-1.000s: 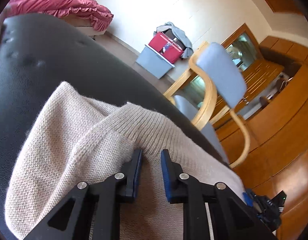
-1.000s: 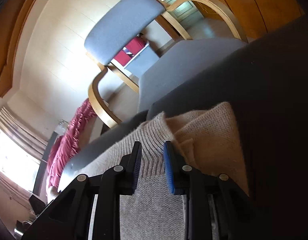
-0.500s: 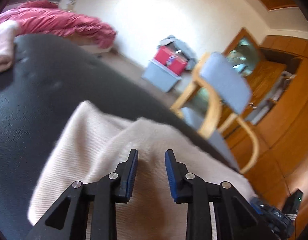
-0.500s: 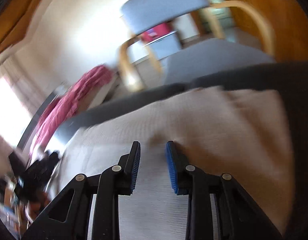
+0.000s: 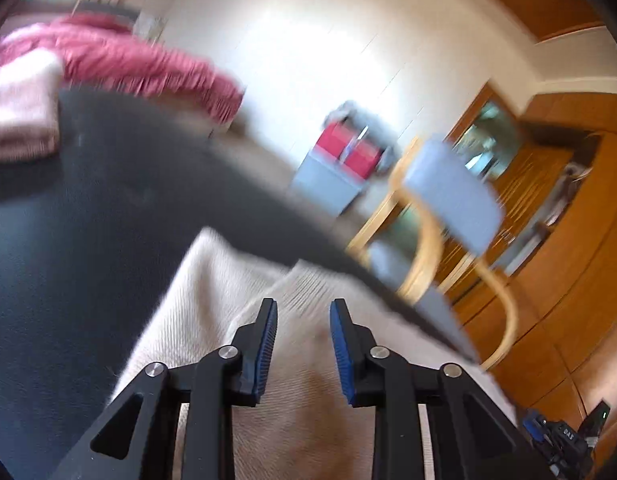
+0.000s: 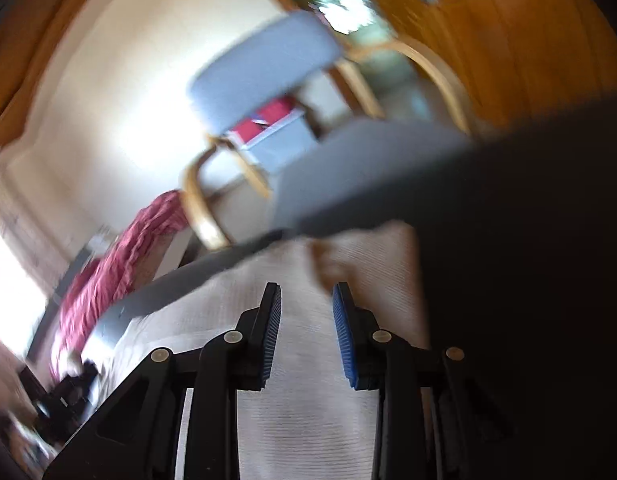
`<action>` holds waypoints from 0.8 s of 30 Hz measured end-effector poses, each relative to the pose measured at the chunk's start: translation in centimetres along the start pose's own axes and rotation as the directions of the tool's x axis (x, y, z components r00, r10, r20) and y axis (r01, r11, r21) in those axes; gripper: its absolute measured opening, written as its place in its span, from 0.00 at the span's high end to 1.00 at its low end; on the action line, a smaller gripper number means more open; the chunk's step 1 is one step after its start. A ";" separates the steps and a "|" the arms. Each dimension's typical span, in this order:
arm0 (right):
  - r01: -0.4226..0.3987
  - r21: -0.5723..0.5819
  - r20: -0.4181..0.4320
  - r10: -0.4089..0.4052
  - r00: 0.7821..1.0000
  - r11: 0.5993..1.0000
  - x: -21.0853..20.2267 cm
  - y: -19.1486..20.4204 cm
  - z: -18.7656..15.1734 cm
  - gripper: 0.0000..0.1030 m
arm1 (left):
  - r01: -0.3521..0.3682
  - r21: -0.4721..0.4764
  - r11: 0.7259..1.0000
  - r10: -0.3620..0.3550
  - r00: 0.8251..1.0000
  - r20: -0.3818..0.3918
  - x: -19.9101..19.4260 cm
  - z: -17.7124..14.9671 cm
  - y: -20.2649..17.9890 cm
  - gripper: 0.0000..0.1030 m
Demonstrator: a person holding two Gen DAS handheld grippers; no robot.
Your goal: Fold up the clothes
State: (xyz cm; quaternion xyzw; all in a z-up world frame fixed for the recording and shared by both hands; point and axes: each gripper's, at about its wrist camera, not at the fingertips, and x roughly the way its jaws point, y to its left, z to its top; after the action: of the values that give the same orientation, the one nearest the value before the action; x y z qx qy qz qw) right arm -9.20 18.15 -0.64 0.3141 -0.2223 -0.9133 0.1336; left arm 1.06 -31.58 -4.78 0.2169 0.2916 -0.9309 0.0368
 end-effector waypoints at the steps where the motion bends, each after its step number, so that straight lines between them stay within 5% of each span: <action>1: -0.013 -0.052 0.007 0.014 1.000 0.999 -0.1 1.1 0.2 0.70 | -0.006 0.024 1.000 0.006 1.000 -0.010 -0.2 -0.2 -0.3 0.73; 4: -0.099 -0.117 -0.073 0.091 0.993 0.988 1.1 3.2 -0.8 0.70 | -0.073 0.073 0.995 0.080 0.992 -0.100 0.2 -0.6 -0.4 0.73; 7: -0.103 -0.128 -0.188 0.078 0.979 0.986 3.4 3.6 -1.9 0.70 | -0.118 0.031 0.993 0.122 0.962 -0.246 2.0 -0.8 1.7 0.78; 12: -0.101 -0.036 -0.210 0.091 0.973 0.994 4.0 1.6 -2.3 0.70 | -0.135 0.056 0.989 0.145 0.958 -0.248 1.1 -0.1 2.5 0.82; 16: -0.099 -0.042 -0.212 0.088 0.973 0.994 4.3 1.4 -2.4 0.70 | -0.125 0.122 0.985 0.146 0.973 -0.180 1.1 1.9 -0.2 0.80; 20: -0.104 -0.037 -0.212 0.094 0.973 0.994 3.8 1.7 -2.6 0.70 | -0.017 0.158 0.987 0.046 0.982 -0.181 3.6 3.3 -3.6 0.76; 24: -0.107 -0.033 -0.214 0.098 0.972 0.994 3.9 1.8 -2.6 0.70 | -0.072 0.219 0.973 0.133 0.952 -0.277 8.7 3.1 -4.2 0.76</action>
State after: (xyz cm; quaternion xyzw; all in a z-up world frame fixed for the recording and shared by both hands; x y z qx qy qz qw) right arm -10.37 14.28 -3.62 0.3945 -0.2024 -0.8713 0.2105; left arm -8.82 -29.31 -3.97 0.3683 0.1840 -0.9111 0.0197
